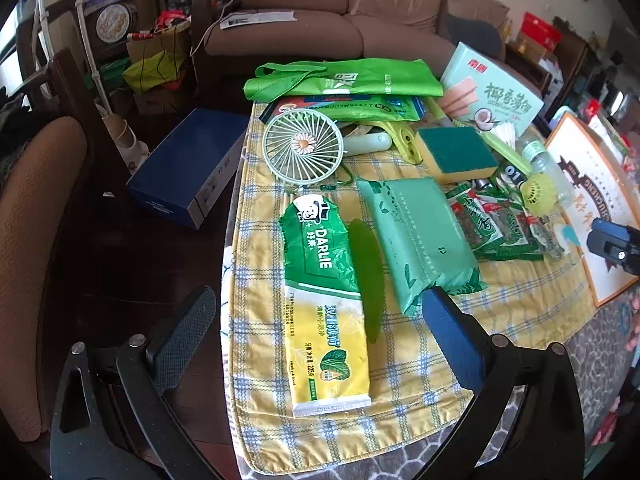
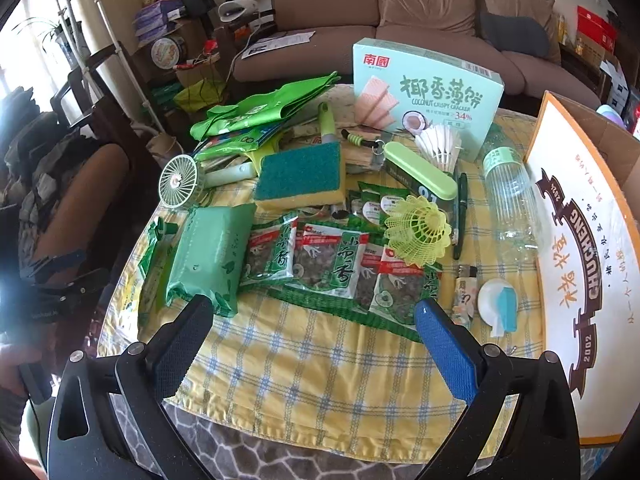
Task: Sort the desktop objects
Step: 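Move both tools back over the table items, then grasp the green tote bag with the left gripper and lift it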
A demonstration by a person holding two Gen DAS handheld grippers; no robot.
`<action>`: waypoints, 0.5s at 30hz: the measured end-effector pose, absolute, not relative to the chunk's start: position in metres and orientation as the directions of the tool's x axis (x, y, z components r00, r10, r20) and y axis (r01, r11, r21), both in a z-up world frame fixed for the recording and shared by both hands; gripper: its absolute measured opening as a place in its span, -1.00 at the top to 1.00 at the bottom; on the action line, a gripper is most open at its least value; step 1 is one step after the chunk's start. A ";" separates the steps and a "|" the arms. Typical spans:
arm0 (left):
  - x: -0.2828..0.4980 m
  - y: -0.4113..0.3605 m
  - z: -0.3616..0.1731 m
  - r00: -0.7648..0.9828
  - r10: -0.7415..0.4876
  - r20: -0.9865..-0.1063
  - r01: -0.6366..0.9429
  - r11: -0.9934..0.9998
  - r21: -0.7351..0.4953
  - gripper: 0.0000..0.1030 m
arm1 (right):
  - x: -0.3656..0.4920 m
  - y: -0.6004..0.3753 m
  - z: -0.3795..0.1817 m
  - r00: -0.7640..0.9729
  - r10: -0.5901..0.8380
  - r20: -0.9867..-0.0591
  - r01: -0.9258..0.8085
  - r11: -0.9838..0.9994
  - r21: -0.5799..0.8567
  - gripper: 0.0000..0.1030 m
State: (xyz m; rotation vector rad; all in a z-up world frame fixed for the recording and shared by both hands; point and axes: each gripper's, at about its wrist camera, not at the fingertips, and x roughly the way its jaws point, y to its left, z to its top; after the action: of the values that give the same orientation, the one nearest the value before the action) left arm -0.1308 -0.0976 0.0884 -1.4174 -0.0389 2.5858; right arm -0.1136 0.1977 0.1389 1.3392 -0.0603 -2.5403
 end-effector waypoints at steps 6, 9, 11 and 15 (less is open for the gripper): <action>-0.137 -0.075 0.093 -0.527 0.221 -0.820 -0.193 -0.971 -0.138 -1.00 | -0.121 0.187 0.127 -0.530 -0.281 -0.800 0.230 -0.956 0.183 -0.97; -0.142 -0.063 0.092 -0.526 0.226 -0.820 -0.206 -0.969 -0.135 -1.00 | -0.128 0.185 0.123 -0.529 -0.290 -0.798 0.235 -0.953 0.191 -0.97; -0.147 -0.056 0.091 -0.522 0.230 -0.821 -0.213 -0.968 -0.135 -1.00 | -0.131 0.184 0.121 -0.530 -0.297 -0.794 0.238 -0.951 0.197 -0.97; -0.157 -0.044 0.090 -0.521 0.235 -0.821 -0.227 -0.965 -0.132 -1.00 | -0.138 0.184 0.115 -0.530 -0.308 -0.790 0.237 -0.948 0.211 -0.96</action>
State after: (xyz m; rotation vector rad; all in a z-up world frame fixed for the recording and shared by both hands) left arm -0.1574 -0.0443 0.0897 -1.3672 -0.0123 2.5302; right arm -0.1384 0.1840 0.1154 1.3140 -0.1115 -2.5025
